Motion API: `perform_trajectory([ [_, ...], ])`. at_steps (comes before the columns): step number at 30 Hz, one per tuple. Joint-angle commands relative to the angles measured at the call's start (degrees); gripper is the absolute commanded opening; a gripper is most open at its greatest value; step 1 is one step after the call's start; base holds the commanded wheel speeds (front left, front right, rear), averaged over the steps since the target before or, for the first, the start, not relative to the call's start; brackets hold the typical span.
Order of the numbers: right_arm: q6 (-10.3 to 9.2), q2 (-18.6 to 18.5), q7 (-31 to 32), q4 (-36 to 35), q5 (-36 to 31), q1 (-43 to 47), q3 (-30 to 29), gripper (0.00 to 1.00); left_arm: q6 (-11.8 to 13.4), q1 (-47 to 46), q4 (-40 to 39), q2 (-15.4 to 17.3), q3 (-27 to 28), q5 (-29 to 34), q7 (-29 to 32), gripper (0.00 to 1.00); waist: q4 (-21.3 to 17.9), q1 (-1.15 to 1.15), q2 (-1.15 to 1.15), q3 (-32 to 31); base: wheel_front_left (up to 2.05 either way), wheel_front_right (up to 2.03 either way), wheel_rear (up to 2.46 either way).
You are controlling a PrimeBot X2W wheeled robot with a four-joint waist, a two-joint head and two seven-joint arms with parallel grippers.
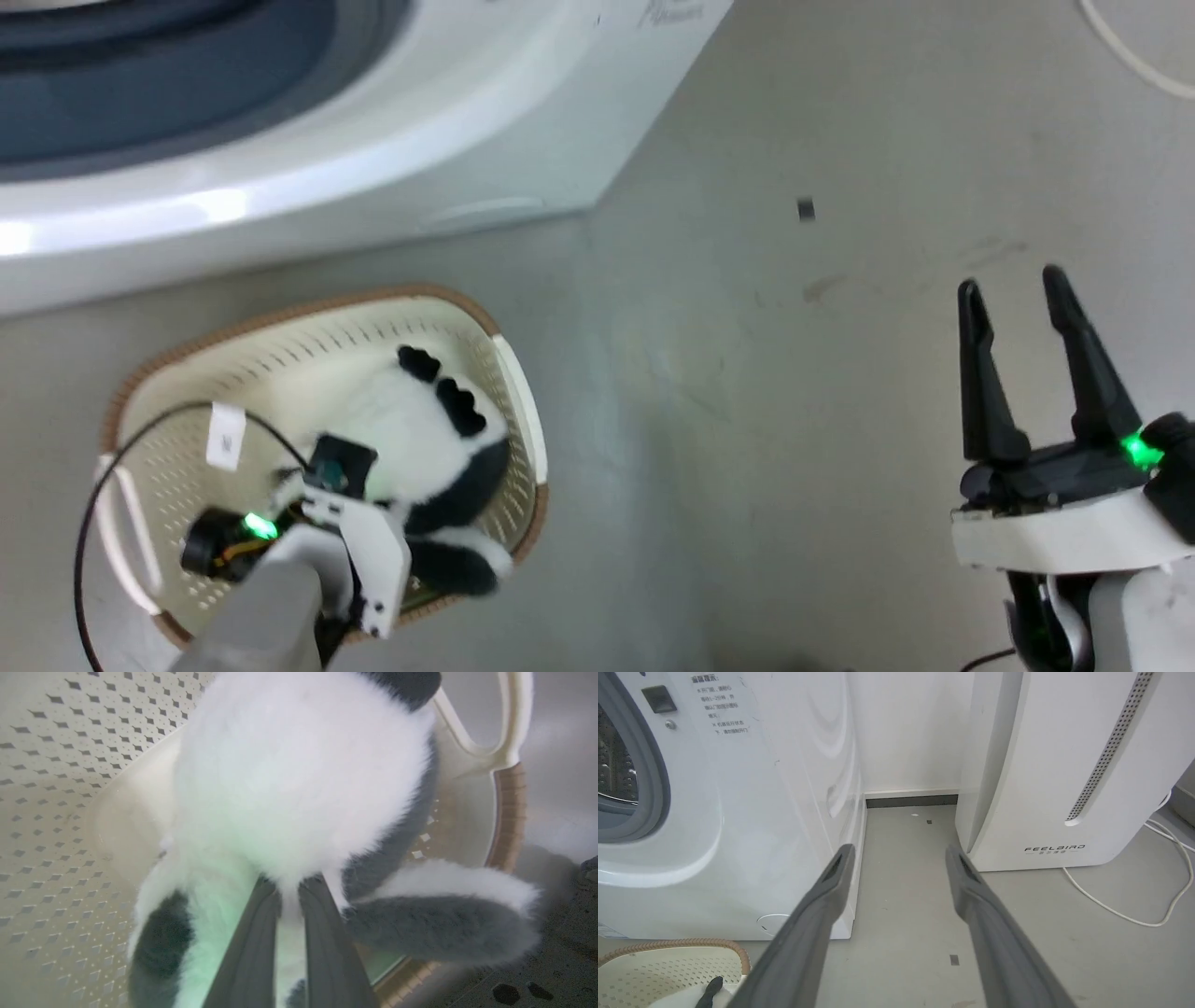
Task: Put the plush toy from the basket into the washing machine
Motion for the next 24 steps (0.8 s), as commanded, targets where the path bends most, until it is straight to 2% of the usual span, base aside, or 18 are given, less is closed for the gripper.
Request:
perform_trajectory([
  [1,-0.05,0.05,-0.25,0.43,-0.58,1.19,-0.02,1.0,0.01,1.41,-0.25,-0.54,-0.08,-0.81,-1.53,0.0,1.34,0.0,0.0,-4.6,0.0,0.0,0.0],
  [7,-0.05,0.05,-0.25,1.66,-2.08,3.55,0.0,1.0,0.01,4.73,-0.7,-1.99,0.6,-2.72,-6.0,0.0,3.28,0.0,0.0,-11.58,0.0,0.0,0.0],
  [12,-0.05,0.05,-0.25,2.34,-3.09,5.6,-0.23,1.0,0.59,7.89,-3.13,-2.49,1.73,-3.17,-7.32,0.0,5.19,0.0,0.0,-16.65,0.0,0.0,0.0],
  [24,-0.05,0.05,-0.25,3.02,-4.48,9.8,-0.65,1.0,5.67,20.46,-24.77,-0.52,10.6,0.41,-7.42,0.0,9.62,0.0,0.0,-25.62,0.0,0.0,0.0],
])
